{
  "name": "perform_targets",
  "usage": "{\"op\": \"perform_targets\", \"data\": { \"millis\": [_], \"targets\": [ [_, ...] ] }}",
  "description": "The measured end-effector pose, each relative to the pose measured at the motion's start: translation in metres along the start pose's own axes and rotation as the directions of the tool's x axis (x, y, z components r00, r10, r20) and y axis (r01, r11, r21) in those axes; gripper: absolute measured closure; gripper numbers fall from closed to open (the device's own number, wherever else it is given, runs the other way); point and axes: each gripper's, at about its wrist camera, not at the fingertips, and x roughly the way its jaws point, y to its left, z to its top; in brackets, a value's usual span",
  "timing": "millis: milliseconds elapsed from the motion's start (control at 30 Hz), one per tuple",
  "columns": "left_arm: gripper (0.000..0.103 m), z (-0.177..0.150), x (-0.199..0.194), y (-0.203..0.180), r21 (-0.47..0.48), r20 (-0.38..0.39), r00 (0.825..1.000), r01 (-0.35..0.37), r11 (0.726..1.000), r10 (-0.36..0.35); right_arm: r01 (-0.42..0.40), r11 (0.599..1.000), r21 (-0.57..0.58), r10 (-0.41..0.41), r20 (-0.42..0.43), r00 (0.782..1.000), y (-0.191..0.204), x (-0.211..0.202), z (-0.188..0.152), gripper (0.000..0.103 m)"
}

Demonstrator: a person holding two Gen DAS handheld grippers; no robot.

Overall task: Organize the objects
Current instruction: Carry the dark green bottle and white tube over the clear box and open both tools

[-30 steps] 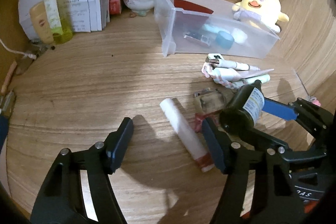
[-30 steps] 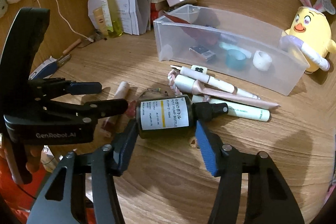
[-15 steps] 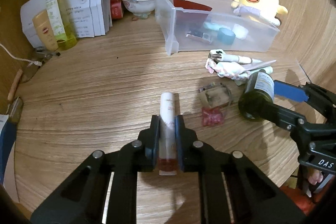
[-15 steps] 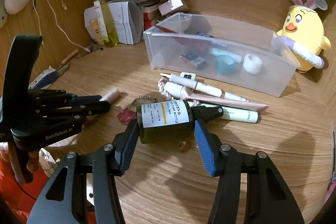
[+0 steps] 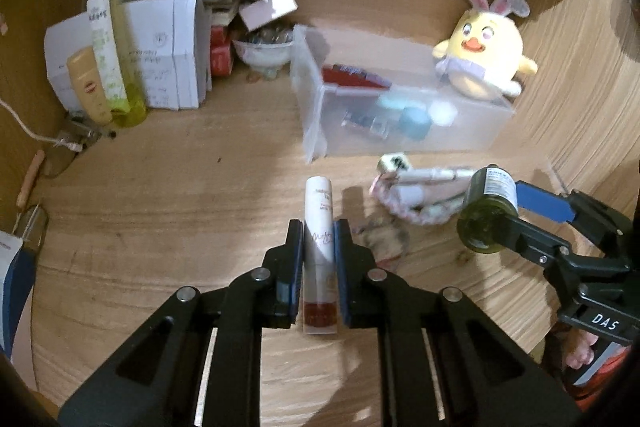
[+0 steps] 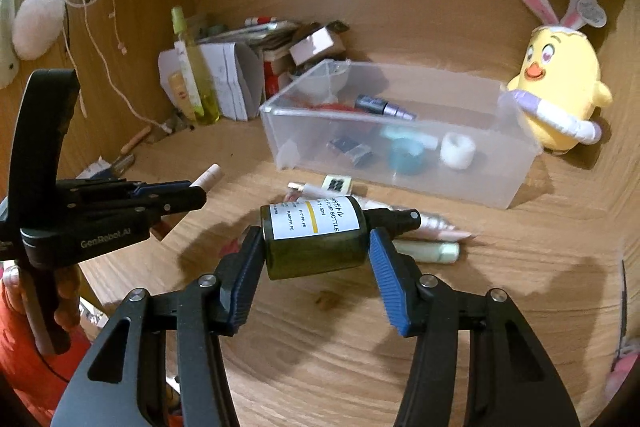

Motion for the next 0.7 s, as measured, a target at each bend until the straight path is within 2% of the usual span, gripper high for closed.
{"op": "perform_targets", "data": {
  "millis": [400, 700],
  "targets": [
    [0.089, 0.036, -0.014, -0.018, -0.003, 0.078, 0.997, 0.006, 1.000, -0.006, 0.024, 0.999, 0.030, -0.027, 0.113, 0.993, -0.034, -0.019, 0.036, 0.053],
    [0.089, 0.070, -0.005, -0.029, 0.022, 0.112, 0.994, 0.004, 1.000, -0.006, 0.030, 0.999, 0.045, -0.036, 0.141, 0.989, -0.053, -0.014, 0.058, 0.053]
  ]
}}
